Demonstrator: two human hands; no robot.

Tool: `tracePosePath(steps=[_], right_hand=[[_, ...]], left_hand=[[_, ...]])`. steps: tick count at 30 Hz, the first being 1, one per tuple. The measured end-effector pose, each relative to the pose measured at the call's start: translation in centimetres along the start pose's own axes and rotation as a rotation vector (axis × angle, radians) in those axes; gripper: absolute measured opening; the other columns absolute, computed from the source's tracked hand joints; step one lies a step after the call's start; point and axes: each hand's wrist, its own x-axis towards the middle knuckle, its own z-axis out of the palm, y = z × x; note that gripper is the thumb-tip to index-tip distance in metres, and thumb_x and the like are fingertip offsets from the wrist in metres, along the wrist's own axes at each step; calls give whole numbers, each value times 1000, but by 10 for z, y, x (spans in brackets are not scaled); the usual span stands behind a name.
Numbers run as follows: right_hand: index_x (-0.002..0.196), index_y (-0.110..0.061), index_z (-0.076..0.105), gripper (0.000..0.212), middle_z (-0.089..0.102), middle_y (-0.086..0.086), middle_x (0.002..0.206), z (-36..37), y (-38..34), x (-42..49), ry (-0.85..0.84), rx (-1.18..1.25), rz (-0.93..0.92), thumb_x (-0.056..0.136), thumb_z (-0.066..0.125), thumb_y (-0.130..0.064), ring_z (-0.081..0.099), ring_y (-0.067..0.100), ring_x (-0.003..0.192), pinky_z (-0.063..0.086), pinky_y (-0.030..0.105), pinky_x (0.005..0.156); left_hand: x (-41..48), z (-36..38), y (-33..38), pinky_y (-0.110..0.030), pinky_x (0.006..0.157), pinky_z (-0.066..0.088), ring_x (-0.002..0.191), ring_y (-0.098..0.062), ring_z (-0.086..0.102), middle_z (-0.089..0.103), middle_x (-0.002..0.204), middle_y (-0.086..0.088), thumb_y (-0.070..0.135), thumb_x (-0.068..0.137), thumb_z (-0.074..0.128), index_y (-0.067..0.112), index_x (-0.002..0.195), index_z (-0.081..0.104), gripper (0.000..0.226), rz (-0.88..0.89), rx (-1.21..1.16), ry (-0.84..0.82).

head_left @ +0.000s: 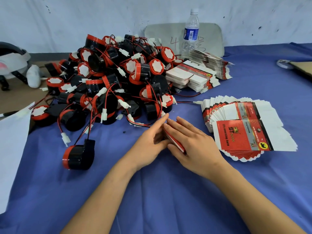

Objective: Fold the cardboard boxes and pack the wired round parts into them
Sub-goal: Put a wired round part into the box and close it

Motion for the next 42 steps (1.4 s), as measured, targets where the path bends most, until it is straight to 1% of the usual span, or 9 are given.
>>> tracePosePath(steps=[8,11,13,18,25,32,36,39,42], right_hand=[[151,-32,-15,75,-20,-16,158,-2,-1,-3,-259,-308,9,96,32,-55,-14,17,148,3,47,120],[148,-32,-22,84,-26,-13,157,-5,-4,2,-321,-331,29,95,38,-55,-9,27,148,5,51,118],[152,-29,-14,84,-18,-9,160,-4,-6,3,-292,-278,46,94,44,-52,11,34,146,24,49,113],[128,-10,60,62,55,10,137,3,-9,-17,159,-32,62,72,80,-27,62,35,103,58,40,75],[133,-21,58,59,42,17,144,3,-1,-30,175,183,215,78,79,-30,48,35,125,41,40,104],[117,-22,67,49,57,2,119,-38,-15,-78,477,308,227,74,76,-42,55,4,110,45,10,88],[93,-30,73,16,71,-3,94,-84,-4,-149,901,802,630,77,75,-31,69,11,82,57,23,57],[87,-23,70,16,70,-15,76,-111,22,-220,1127,773,995,90,61,-10,67,0,67,52,18,50],[74,-25,71,20,68,-10,80,-128,33,-275,1358,707,1262,92,61,-25,64,0,65,50,21,51]], left_hand=[[2,0,0,-28,110,38,126,-5,52,61,131,5,1,98,49,28,123,57,38,-16,-202,128],[2,4,2,-27,109,39,124,-2,53,65,124,14,3,99,48,31,117,60,36,0,-185,169],[2,7,4,-30,110,39,124,-5,54,64,126,9,3,99,46,27,119,60,34,1,-168,216],[0,13,4,-31,102,47,110,-8,63,71,110,5,7,97,52,25,104,70,26,32,-86,285],[-2,17,6,-8,81,45,91,10,62,69,99,14,-15,90,47,24,97,67,44,115,9,272],[-6,20,7,-18,88,50,98,-8,67,71,109,-1,-24,87,33,21,111,66,61,165,-15,95],[-3,21,1,-12,81,49,89,-12,68,72,103,-2,-20,91,38,23,106,68,54,195,-12,60],[0,18,-7,-10,82,49,87,-11,68,75,96,5,-16,92,41,24,102,70,50,205,-24,51],[6,16,-15,-15,86,49,90,-8,68,74,98,8,-14,93,42,27,100,70,50,208,22,11]])
